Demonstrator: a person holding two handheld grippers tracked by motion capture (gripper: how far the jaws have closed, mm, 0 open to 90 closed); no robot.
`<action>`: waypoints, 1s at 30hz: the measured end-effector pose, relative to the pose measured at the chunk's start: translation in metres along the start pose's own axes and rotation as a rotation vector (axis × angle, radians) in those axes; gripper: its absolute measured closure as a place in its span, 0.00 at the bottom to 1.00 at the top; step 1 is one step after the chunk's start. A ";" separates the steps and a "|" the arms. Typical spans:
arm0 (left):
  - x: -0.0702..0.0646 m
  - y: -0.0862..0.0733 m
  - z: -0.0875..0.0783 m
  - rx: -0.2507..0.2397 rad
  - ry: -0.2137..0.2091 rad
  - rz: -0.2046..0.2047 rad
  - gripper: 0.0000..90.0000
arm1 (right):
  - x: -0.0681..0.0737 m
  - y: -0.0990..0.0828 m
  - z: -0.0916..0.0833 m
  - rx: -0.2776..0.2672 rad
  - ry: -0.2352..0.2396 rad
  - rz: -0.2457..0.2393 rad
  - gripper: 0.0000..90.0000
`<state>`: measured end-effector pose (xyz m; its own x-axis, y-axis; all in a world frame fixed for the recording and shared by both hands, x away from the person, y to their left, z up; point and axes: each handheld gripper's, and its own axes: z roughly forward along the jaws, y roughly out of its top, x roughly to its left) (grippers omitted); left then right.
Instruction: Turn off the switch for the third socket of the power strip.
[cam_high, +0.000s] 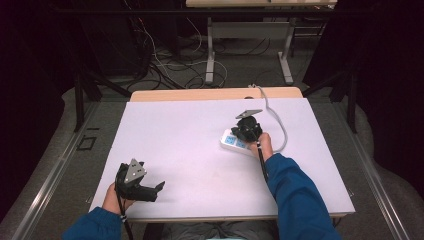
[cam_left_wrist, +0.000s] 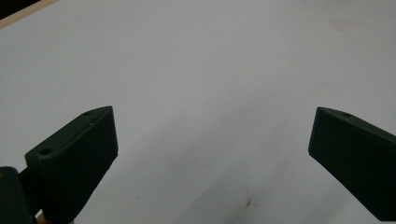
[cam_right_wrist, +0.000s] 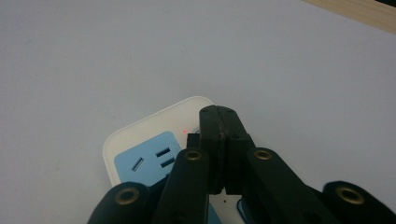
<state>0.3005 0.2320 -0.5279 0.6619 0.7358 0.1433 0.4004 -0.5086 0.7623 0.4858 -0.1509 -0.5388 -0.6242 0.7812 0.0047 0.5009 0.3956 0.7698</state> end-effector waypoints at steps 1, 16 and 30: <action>0.000 0.000 0.000 -0.001 0.001 0.000 0.01 | 0.000 0.000 0.000 0.002 -0.001 -0.004 1.00; 0.000 0.000 -0.001 0.007 0.001 0.003 0.02 | 0.002 -0.001 0.000 -0.005 -0.014 0.003 1.00; 0.000 0.000 -0.001 0.003 0.002 0.003 0.02 | 0.003 -0.001 0.000 -0.001 -0.020 -0.002 1.00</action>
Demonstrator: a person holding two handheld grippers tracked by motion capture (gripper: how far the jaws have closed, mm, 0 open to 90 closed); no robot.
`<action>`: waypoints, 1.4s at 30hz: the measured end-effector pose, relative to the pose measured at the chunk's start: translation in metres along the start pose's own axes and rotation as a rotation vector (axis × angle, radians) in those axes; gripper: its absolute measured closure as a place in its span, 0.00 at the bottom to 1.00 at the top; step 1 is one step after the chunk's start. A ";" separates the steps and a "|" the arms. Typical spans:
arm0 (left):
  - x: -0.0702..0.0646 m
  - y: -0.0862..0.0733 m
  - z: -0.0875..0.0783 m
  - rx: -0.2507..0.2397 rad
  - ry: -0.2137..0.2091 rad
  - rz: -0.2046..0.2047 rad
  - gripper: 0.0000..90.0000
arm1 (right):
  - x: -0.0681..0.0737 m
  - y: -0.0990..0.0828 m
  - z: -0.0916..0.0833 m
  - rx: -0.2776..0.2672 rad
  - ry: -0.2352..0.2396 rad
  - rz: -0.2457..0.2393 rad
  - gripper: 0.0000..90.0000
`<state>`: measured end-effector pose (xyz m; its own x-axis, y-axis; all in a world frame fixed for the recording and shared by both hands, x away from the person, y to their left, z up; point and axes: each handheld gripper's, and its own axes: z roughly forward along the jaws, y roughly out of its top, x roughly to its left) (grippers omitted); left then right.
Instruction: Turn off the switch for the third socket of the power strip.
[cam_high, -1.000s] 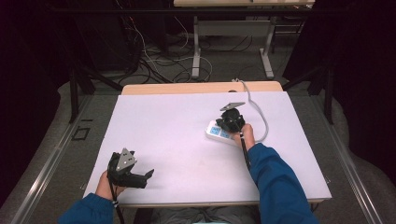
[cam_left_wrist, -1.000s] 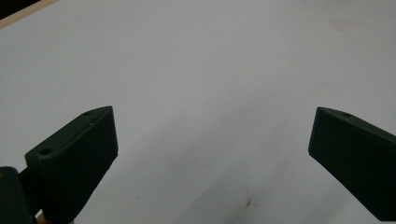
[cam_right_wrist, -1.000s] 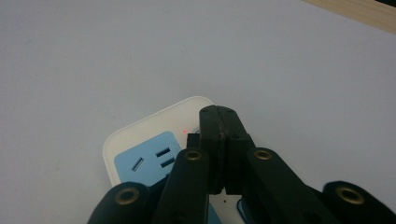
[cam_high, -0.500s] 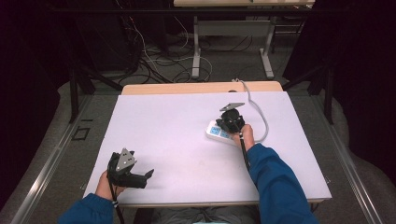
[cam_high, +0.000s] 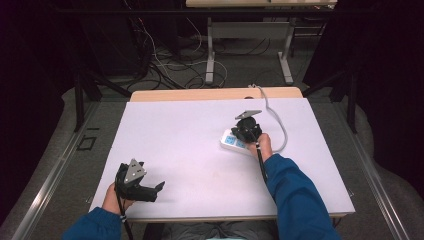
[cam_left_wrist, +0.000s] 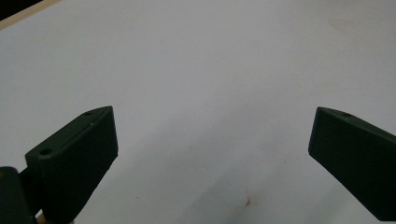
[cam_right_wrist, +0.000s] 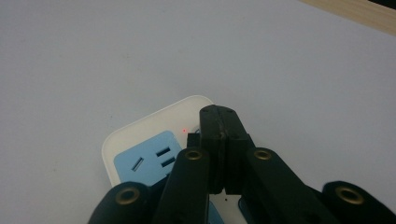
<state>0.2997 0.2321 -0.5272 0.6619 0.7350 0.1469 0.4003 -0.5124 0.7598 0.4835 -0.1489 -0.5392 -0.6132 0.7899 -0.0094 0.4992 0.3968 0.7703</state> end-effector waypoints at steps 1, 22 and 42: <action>0.000 0.000 0.000 0.000 -0.003 -0.005 0.02 | 0.000 0.000 0.000 0.000 0.000 -0.003 1.00; 0.000 0.000 0.000 0.000 0.000 0.003 0.02 | 0.002 0.000 0.000 0.006 -0.012 -0.008 1.00; 0.000 0.000 0.001 0.000 0.000 0.004 0.02 | 0.003 0.000 0.001 0.007 -0.015 -0.006 1.00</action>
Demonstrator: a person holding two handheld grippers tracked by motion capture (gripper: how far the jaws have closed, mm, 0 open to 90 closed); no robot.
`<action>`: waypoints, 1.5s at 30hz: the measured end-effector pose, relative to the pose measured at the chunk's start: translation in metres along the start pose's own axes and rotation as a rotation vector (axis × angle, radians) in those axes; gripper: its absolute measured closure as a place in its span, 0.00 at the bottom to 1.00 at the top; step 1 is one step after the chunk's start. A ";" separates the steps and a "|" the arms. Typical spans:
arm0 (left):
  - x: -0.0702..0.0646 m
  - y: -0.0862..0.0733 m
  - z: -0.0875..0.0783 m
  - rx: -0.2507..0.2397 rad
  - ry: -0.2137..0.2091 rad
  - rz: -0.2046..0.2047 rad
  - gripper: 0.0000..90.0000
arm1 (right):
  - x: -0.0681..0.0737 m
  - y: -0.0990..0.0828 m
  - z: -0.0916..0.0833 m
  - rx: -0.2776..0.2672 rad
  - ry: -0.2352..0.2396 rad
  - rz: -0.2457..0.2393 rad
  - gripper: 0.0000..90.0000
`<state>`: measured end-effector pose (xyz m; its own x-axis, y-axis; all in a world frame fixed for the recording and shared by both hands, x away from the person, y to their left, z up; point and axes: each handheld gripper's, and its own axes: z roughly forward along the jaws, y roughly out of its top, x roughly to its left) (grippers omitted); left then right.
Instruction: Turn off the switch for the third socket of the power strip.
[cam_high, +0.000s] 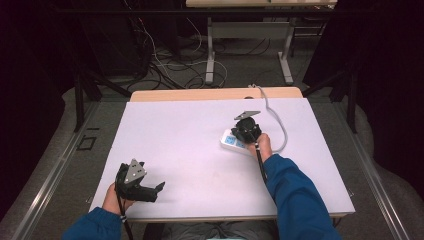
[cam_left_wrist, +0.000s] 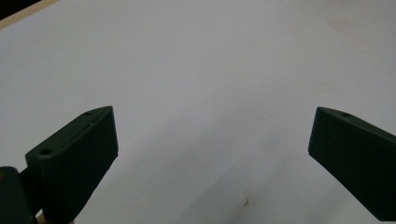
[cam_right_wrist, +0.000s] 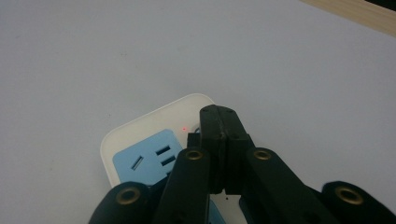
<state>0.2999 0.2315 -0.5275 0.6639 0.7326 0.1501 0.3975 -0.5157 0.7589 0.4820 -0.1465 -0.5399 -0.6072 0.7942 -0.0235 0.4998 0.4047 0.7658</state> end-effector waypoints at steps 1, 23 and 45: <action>0.000 0.000 0.000 0.000 0.001 0.001 0.02 | 0.000 0.000 0.000 0.000 -0.001 0.001 1.00; 0.000 0.000 -0.001 -0.001 -0.005 0.000 0.02 | 0.001 0.001 0.000 0.005 -0.010 -0.015 1.00; -0.001 0.000 0.000 -0.004 -0.011 -0.010 0.02 | 0.002 0.002 0.000 0.000 -0.011 -0.018 1.00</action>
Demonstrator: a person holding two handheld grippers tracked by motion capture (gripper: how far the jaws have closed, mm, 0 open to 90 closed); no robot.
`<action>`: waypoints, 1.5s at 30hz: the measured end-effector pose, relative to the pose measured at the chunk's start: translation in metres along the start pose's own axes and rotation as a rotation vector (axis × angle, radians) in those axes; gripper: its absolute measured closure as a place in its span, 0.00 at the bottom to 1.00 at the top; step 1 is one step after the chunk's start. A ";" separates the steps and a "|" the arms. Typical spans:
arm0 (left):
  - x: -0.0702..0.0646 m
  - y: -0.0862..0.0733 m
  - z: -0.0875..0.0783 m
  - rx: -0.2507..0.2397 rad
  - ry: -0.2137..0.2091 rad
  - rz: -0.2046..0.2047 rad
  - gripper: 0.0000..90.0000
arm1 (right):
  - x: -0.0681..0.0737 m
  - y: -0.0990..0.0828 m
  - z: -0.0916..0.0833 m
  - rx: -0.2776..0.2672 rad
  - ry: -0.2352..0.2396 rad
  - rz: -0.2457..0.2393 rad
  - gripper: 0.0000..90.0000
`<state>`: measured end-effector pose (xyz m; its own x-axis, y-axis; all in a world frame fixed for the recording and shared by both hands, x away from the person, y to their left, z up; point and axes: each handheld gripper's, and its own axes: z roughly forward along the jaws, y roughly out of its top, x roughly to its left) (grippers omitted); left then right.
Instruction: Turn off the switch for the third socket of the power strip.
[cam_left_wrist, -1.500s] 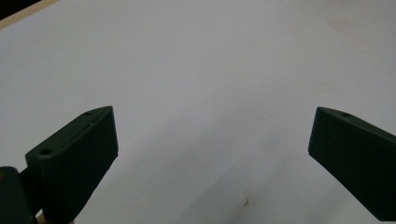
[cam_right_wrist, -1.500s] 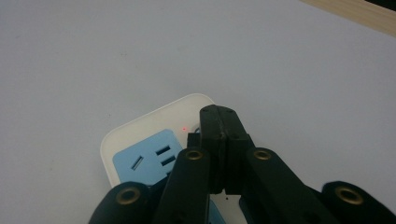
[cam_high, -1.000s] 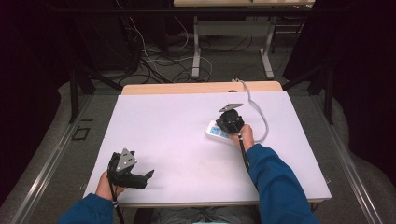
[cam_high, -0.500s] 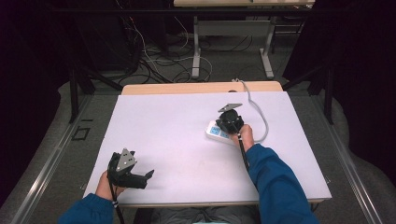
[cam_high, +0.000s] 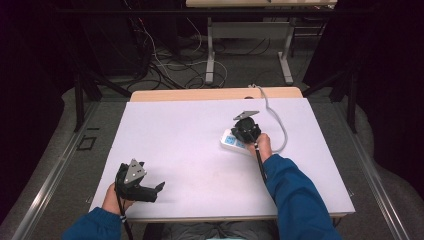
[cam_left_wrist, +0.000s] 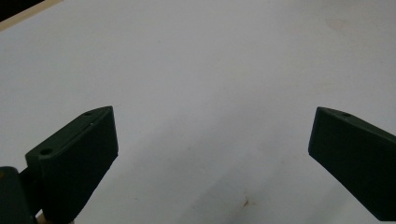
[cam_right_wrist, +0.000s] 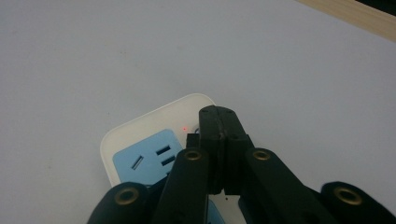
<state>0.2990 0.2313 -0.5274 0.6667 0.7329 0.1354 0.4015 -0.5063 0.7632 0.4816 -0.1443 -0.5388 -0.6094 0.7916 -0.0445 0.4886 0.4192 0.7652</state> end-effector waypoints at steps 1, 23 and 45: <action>0.000 0.000 0.000 0.000 0.001 0.001 0.02 | 0.000 0.000 0.000 0.006 -0.007 -0.002 1.00; 0.000 0.000 -0.001 -0.002 -0.005 -0.001 0.02 | -0.002 0.006 -0.012 -0.045 0.001 0.010 0.83; 0.001 0.000 -0.001 -0.004 -0.005 0.001 0.01 | 0.000 0.007 -0.047 -0.056 0.120 0.011 0.07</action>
<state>0.2988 0.2323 -0.5266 0.6705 0.7299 0.1330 0.3980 -0.5051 0.7658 0.4557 -0.1626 -0.5038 -0.6764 0.7355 0.0389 0.4618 0.3824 0.8004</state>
